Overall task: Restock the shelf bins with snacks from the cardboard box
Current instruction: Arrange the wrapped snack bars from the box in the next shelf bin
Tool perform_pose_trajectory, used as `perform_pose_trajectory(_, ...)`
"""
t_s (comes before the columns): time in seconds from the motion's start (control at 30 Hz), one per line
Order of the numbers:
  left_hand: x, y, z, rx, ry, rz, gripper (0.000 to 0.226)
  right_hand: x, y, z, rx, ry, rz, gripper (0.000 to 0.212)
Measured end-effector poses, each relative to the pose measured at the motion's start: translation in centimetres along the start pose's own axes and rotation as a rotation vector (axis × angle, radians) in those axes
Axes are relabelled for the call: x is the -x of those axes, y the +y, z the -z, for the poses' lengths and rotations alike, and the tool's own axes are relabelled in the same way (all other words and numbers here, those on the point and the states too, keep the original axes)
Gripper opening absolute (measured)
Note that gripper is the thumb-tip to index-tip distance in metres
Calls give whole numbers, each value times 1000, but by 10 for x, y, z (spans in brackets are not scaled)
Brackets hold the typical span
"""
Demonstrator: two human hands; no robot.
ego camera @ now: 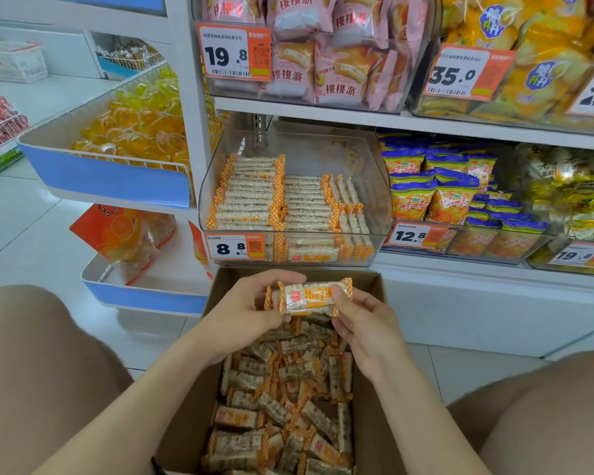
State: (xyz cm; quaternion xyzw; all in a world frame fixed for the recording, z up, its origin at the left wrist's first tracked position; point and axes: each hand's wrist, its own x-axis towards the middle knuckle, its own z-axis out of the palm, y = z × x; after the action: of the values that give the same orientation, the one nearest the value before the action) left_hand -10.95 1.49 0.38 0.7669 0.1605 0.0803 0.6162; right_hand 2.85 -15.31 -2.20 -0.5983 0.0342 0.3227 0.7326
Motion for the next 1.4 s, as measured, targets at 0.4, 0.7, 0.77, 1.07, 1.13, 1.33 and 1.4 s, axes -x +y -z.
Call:
perform_pose_trajectory(0.4, -13, 53, 34, -143, 117, -210, 25, 11, -65, -15, 344, -448, 176, 38)
perform_pose_trajectory(0.7, -73, 88, 61, -265, 163, -314, 45, -29, -147, -67, 1201, -481, 693, 42)
perform_pose_trajectory(0.77, -92, 82, 66, -423, 298, -260, 45, -57, -159, -76, 1311, -344, 764, 41)
perform_pose_trajectory(1.07, -184, 60, 89, -971, 156, -18, 69, -187, -162, -113, 1745, -24, 772, 37)
perform_pose_trajectory(1.13, -202, 57, 91, -1059, 90, 54, 77, -209, -161, -121, 1773, 2, 809, 39)
perform_pose_trajectory(1.33, -234, 38, 98, -1130, 59, 163, 85, -259, -156, -140, 1722, -107, 826, 40)
perform_pose_trajectory(1.4, -240, 34, 103, -1135, 69, 184, 86, -266, -150, -142, 1716, -121, 865, 40)
